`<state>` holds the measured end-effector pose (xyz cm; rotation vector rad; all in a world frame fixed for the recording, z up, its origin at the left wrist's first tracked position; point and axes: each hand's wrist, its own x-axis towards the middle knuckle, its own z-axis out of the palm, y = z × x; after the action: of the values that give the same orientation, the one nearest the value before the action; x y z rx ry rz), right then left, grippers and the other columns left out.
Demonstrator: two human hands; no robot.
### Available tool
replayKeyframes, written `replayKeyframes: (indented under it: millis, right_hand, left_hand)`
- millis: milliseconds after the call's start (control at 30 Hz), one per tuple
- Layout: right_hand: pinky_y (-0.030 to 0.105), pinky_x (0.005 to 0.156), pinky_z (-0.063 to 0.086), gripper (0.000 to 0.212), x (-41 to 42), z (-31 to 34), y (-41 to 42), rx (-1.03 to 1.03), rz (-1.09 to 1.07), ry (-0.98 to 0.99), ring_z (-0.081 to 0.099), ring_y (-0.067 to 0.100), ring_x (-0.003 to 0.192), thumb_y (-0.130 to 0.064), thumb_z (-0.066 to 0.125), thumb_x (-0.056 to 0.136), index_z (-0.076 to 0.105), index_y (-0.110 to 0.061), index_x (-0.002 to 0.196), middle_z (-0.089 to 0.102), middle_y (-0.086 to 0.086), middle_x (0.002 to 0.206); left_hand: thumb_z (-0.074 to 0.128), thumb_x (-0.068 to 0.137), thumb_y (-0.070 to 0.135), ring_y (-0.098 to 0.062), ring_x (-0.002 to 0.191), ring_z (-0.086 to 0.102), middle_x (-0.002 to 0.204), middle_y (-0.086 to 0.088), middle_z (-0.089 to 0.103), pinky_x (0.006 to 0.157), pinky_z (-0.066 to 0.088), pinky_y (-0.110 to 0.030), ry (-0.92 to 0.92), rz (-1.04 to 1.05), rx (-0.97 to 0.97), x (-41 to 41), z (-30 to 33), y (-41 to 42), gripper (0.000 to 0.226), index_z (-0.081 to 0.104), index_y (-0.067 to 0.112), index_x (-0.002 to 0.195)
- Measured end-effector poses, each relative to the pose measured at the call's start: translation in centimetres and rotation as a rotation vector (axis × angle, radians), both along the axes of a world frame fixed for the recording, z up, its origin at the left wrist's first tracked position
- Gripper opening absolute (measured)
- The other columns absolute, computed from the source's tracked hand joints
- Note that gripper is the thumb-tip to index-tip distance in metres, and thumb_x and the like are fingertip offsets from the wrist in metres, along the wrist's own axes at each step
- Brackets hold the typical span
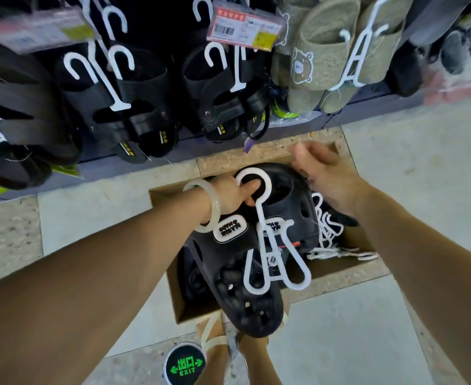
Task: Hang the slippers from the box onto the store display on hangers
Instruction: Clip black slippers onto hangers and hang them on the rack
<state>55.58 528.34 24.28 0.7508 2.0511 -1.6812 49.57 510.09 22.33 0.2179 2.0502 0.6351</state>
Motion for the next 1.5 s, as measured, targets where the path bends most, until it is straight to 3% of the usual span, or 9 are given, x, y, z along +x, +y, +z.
replayKeyframes:
  millis: [167,300,467,600,767,867,1267,1400,1500]
  right_hand:
    - [0.036,0.105,0.041,0.035,0.8,-0.6,-1.1,-0.034,0.224,-0.149,0.06,0.013,0.106,-0.04,0.072,0.071,0.061,-0.033,0.102,0.067,-0.003,0.109]
    - [0.036,0.102,0.044,0.045,1.3,-2.0,-1.8,-0.007,0.198,-0.184,0.063,0.016,0.104,-0.051,0.069,0.07,0.064,-0.027,0.107,0.07,-0.002,0.105]
    - [0.022,0.082,0.049,0.026,1.7,-5.3,-2.6,-0.007,0.072,-0.168,0.066,0.013,0.093,-0.039,0.063,0.082,0.064,-0.021,0.101,0.071,0.0,0.099]
    - [0.008,0.064,0.049,0.021,1.7,-8.8,-2.7,0.071,0.035,-0.135,0.061,0.001,0.074,-0.039,0.061,0.085,0.063,-0.022,0.096,0.066,-0.009,0.082]
    - [0.03,0.095,0.047,0.045,1.2,-14.3,-2.8,0.132,-0.007,-0.18,0.062,0.016,0.101,-0.049,0.06,0.082,0.064,-0.014,0.11,0.067,0.0,0.105]
    - [0.027,0.091,0.042,0.048,0.5,-17.4,-2.3,0.162,-0.046,-0.22,0.056,0.016,0.098,-0.049,0.058,0.084,0.063,-0.009,0.112,0.06,0.0,0.1]
    - [0.044,0.098,0.047,0.063,-0.9,-23.3,0.2,0.118,-0.276,-0.397,0.061,0.029,0.104,-0.062,0.058,0.075,0.061,-0.013,0.115,0.065,0.007,0.113]
    - [0.045,0.101,0.045,0.061,-2.4,-22.6,1.1,0.147,-0.25,-0.361,0.059,0.029,0.108,-0.066,0.054,0.075,0.063,-0.016,0.11,0.064,0.006,0.117]
    - [0.041,0.102,0.044,0.054,-3.1,-21.9,1.4,0.144,-0.179,-0.342,0.058,0.025,0.109,-0.062,0.05,0.081,0.061,-0.018,0.111,0.063,0.003,0.119]
  left_hand:
    - [0.036,0.091,0.054,-0.024,0.083,0.061,0.095,-0.007,0.069,0.084,0.047,-0.034,-0.033,-0.038,-0.03,0.7,-0.6,-0.7,0.048,0.065,0.03,0.063]
    - [0.033,0.092,0.053,-0.02,0.074,0.054,0.08,-0.005,0.062,0.081,0.042,-0.032,-0.038,-0.058,-0.074,0.7,-0.7,-1.0,0.049,0.067,0.026,0.069]
    - [0.033,0.093,0.054,-0.023,0.081,0.056,0.087,-0.005,0.064,0.087,0.043,-0.034,-0.026,-0.075,-0.13,0.7,-3.6,-0.8,0.051,0.065,0.026,0.065]
    - [0.031,0.092,0.056,-0.018,0.065,0.05,0.073,-0.003,0.055,0.071,0.041,-0.03,0.004,-0.079,-0.174,0.7,-7.4,0.0,0.056,0.07,0.015,0.095]
    - [0.029,0.095,0.051,-0.021,0.079,0.055,0.09,-0.002,0.061,0.072,0.041,-0.032,0.036,-0.113,-0.193,0.4,-12.3,0.3,0.048,0.07,0.028,0.087]
    - [0.033,0.094,0.051,-0.02,0.079,0.055,0.092,-0.001,0.059,0.078,0.042,-0.033,-0.003,-0.055,-0.168,0.1,-15.4,0.3,0.042,0.061,0.036,0.068]
    - [0.064,0.079,0.017,-0.019,0.131,0.041,0.129,-0.005,0.056,0.112,0.029,-0.032,-0.61,0.035,0.064,-2.1,-18.0,-1.3,0.016,0.063,0.023,0.093]
    - [0.042,0.08,0.067,-0.026,0.113,0.05,0.112,-0.008,0.058,0.099,0.036,-0.031,-0.362,0.029,-0.098,-1.7,-17.9,-0.5,0.052,0.062,0.02,0.068]
    - [0.034,0.083,0.069,-0.021,0.07,0.05,0.069,-0.002,0.052,0.07,0.036,-0.028,-0.134,0.058,-0.15,-1.2,-19.0,0.0,0.062,0.05,0.015,0.057]
